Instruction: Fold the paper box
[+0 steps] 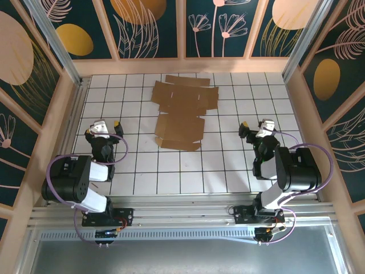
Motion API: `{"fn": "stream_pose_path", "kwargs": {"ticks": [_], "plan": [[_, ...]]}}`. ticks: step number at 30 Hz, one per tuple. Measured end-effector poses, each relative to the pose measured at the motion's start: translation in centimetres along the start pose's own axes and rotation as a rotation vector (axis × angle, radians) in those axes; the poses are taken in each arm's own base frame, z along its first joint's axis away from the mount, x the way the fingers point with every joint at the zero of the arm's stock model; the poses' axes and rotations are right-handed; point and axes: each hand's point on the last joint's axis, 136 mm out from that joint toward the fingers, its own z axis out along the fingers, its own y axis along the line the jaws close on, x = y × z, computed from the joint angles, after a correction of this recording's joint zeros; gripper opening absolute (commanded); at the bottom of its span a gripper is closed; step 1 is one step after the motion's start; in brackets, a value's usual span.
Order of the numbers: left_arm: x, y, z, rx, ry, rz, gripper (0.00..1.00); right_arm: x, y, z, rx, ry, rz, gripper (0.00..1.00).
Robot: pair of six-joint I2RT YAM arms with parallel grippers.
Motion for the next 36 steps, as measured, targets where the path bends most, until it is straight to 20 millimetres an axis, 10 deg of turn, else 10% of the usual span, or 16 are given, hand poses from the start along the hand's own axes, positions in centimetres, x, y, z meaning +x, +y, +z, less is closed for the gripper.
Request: {"fn": "stream_pose_path", "kwargs": {"ticks": [25, 30, 36], "plan": [[-0.2, -0.2, -0.1, 0.011, -0.005, -0.001, 0.98, -0.6, 0.2, -1.0, -0.009, -0.019, -0.005, 0.99], [-4.8, 0.0, -2.1, 0.017, -0.07, -0.086, 0.95, -7.9, 1.1, -1.2, -0.012, -0.091, 0.096, 0.99], [-16.4, -5.3, -4.6, 0.326, -0.207, -0.4, 0.91, -18.1, 7.4, 6.3, -0.214, 0.018, 0.249, 0.96]]}}
